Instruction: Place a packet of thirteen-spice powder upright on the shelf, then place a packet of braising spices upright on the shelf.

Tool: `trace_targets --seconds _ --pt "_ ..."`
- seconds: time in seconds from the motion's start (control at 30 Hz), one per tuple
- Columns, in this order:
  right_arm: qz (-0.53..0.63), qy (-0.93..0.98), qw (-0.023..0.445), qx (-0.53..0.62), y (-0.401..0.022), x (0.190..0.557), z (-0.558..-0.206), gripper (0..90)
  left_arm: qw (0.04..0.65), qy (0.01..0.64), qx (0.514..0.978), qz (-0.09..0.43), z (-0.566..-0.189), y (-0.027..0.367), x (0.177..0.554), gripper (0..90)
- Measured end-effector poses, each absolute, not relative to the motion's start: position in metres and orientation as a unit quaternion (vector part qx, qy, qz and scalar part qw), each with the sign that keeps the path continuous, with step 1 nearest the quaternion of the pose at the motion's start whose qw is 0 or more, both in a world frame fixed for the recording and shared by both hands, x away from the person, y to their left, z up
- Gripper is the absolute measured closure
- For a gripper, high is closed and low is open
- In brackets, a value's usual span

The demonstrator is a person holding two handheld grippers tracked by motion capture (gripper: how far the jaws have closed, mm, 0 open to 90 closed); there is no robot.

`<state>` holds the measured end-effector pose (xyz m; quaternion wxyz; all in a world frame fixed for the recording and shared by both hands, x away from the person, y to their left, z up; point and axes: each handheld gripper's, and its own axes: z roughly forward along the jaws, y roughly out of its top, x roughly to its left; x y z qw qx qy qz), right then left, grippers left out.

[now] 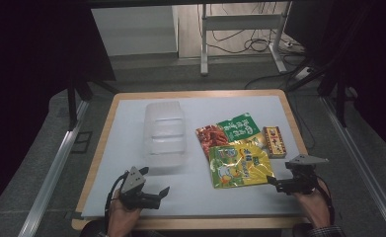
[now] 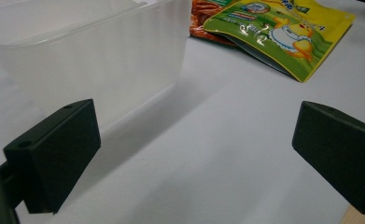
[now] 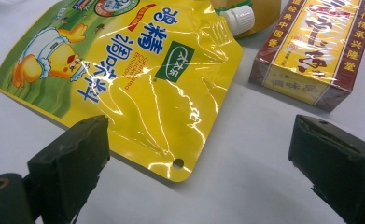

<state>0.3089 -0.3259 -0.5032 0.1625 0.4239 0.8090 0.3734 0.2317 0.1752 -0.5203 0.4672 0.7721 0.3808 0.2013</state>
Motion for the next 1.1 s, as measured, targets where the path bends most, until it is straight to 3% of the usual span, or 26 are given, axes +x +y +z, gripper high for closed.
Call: trace_targets --seconds 0.57,1.1 --pt "0.374 0.811 0.167 0.418 -0.325 0.308 -0.502 4.5 0.452 0.365 0.789 0.200 -0.522 0.167 0.232 1.7" --pt "0.374 0.812 0.173 0.413 -0.324 0.308 -0.502 4.3 0.451 0.374 0.794 0.162 -0.517 0.160 0.234 1.2"
